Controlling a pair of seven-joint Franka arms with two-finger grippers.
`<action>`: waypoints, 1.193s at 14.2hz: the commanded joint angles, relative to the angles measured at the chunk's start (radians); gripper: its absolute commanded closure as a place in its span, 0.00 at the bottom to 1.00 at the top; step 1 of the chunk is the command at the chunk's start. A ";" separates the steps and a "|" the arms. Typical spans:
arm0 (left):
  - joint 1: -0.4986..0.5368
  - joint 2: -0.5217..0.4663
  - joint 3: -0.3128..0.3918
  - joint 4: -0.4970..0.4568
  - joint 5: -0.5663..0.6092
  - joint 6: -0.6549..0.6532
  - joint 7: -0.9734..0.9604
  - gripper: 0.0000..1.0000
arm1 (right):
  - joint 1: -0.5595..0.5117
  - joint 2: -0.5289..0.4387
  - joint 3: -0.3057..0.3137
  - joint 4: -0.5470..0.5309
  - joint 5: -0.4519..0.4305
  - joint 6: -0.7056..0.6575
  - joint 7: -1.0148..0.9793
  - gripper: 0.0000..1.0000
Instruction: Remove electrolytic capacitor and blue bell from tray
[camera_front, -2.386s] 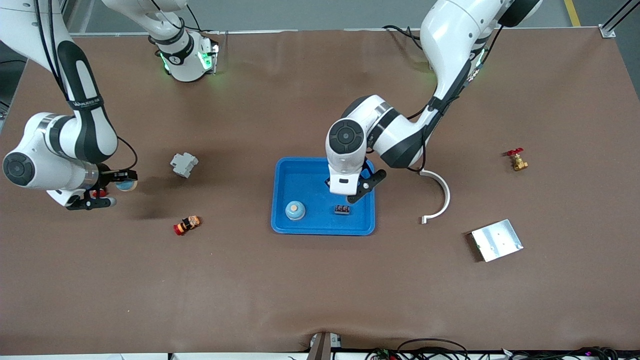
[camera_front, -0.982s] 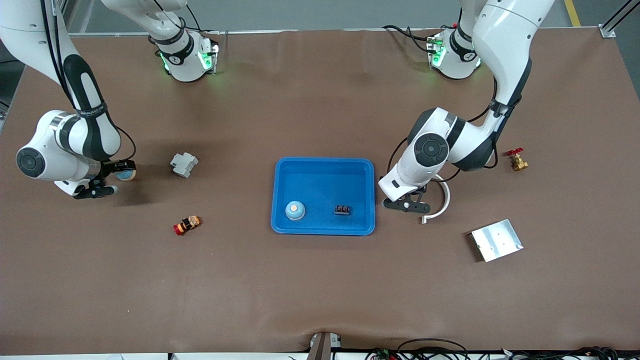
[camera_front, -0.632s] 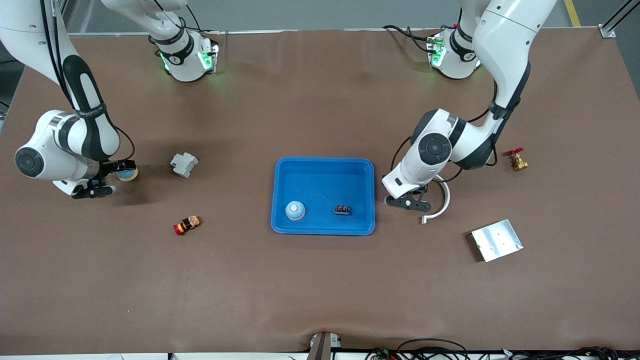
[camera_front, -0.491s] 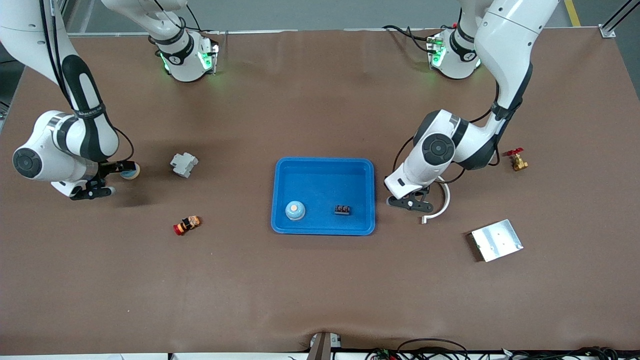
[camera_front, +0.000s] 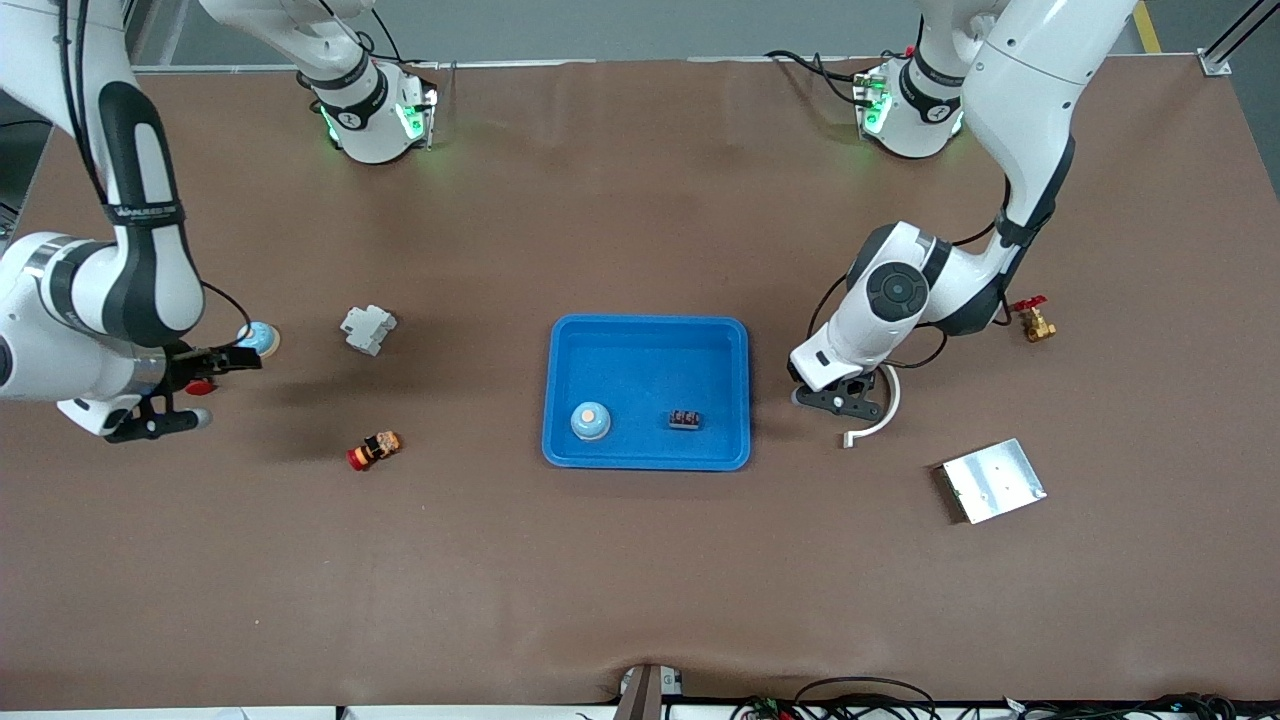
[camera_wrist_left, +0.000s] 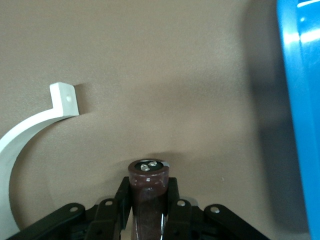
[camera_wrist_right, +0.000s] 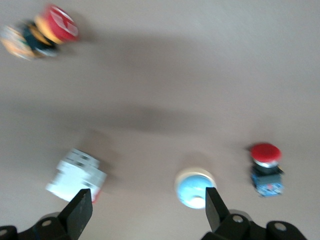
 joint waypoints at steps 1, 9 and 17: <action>0.037 0.003 -0.009 -0.021 0.056 0.047 0.013 1.00 | 0.137 0.004 -0.010 0.047 0.025 -0.039 0.152 0.00; 0.044 0.034 -0.006 -0.023 0.085 0.094 0.011 1.00 | 0.484 0.176 0.028 0.261 0.191 0.047 0.731 0.00; 0.040 0.028 -0.009 -0.015 0.085 0.087 -0.042 0.00 | 0.603 0.401 0.055 0.466 0.173 0.177 1.083 0.00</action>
